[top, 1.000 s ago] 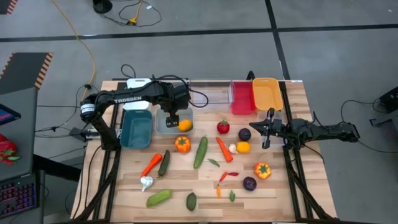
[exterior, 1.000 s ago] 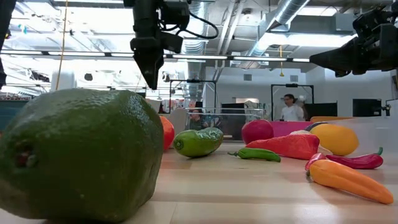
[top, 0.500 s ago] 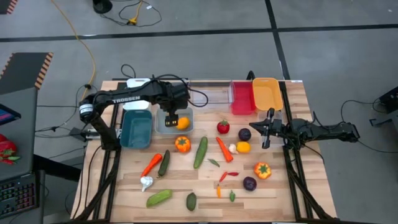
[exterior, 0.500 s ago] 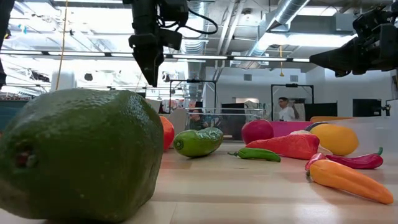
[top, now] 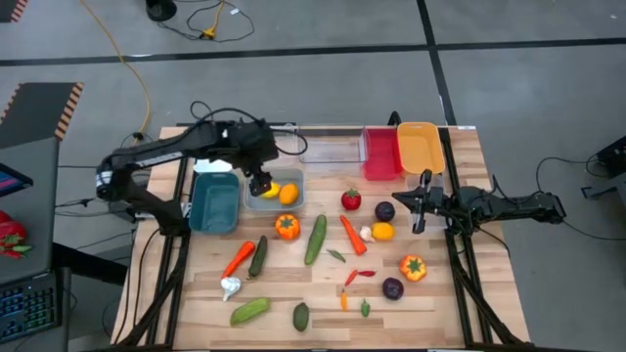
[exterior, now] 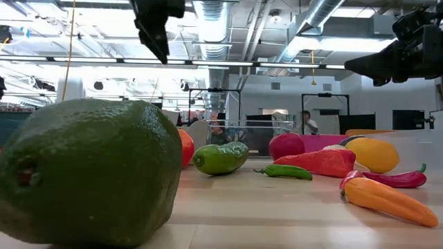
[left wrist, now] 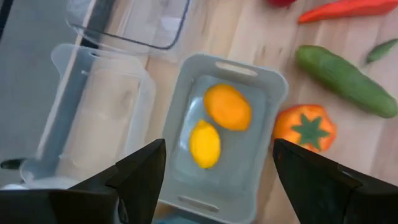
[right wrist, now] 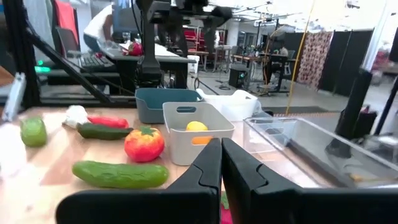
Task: Sort produce into baskets
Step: Put the red tomato into the top right transparent bin
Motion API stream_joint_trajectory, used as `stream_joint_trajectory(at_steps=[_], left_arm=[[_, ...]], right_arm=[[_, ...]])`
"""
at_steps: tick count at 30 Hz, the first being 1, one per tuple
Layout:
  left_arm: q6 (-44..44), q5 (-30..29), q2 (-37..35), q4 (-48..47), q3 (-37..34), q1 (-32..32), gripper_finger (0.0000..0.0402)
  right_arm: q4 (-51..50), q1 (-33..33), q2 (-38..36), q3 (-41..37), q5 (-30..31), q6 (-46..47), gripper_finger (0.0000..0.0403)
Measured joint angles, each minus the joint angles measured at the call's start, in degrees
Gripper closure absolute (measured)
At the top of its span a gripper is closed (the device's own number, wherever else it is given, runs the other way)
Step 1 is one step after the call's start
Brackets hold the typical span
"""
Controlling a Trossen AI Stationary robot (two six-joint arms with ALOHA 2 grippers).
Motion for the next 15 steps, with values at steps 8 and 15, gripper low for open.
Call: stream_joint_trajectory(at_steps=[8, 15], left_arm=[[-6.58, -0.87, -9.18, 9.77, -10.32, -5.10, 0.0119], [-10.09, -3.62, -14.00, 14.15, -17.80, -8.19, 0.0119]], right_arm=[[1.90, -0.06, -0.02, -0.15, -0.08, 3.72, 0.0335], [1.99, -0.06, 0.00, -0.13, 0.42, 8.26, 0.0213]])
